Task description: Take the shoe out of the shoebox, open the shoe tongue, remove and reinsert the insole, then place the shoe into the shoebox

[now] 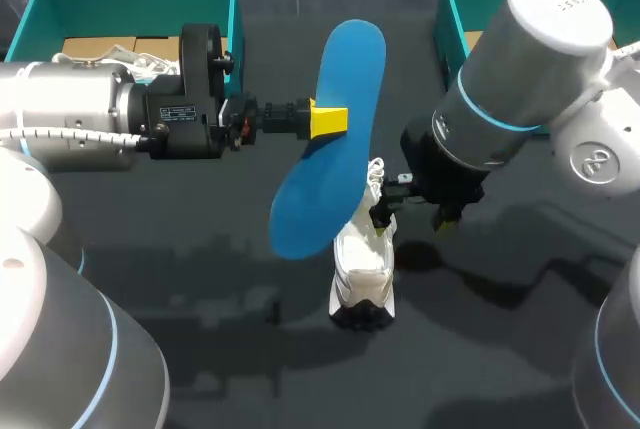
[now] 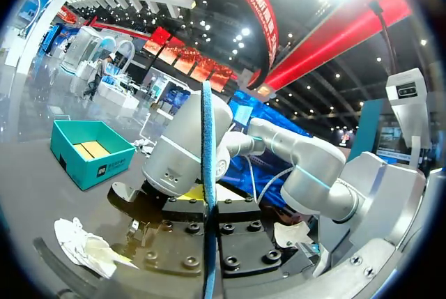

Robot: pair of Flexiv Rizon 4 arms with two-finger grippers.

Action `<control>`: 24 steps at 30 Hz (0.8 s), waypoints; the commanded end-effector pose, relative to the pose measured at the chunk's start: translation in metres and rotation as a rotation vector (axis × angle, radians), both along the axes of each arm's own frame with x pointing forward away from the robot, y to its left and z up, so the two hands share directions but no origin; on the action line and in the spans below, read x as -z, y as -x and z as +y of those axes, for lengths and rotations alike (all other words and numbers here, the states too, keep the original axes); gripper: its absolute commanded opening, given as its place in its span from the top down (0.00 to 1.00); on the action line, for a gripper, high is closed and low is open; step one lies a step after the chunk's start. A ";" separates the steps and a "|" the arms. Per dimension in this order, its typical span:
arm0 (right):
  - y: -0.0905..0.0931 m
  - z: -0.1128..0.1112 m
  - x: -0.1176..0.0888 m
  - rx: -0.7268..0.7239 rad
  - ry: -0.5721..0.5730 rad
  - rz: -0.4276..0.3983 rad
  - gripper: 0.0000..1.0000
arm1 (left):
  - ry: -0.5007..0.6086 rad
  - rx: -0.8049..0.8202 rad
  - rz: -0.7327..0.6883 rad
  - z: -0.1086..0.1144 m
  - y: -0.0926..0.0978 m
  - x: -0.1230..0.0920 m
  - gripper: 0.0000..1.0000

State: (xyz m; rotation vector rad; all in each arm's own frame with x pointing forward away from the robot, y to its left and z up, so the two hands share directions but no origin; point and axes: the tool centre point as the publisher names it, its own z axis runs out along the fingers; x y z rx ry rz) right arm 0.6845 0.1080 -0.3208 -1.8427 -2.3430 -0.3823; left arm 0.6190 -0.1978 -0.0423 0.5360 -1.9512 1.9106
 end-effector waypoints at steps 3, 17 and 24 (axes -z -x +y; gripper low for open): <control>0.001 -0.002 0.000 -0.013 -0.047 -0.015 0.00 | 0.002 -0.002 0.000 -0.001 0.001 0.001 1.00; -0.011 -0.023 -0.063 0.019 -0.260 -0.033 0.00 | -0.003 0.063 -0.456 -0.002 -0.004 -0.005 1.00; -0.015 -0.033 -0.081 0.067 -0.392 -0.036 0.00 | -0.019 0.081 -1.019 0.000 -0.017 -0.015 1.00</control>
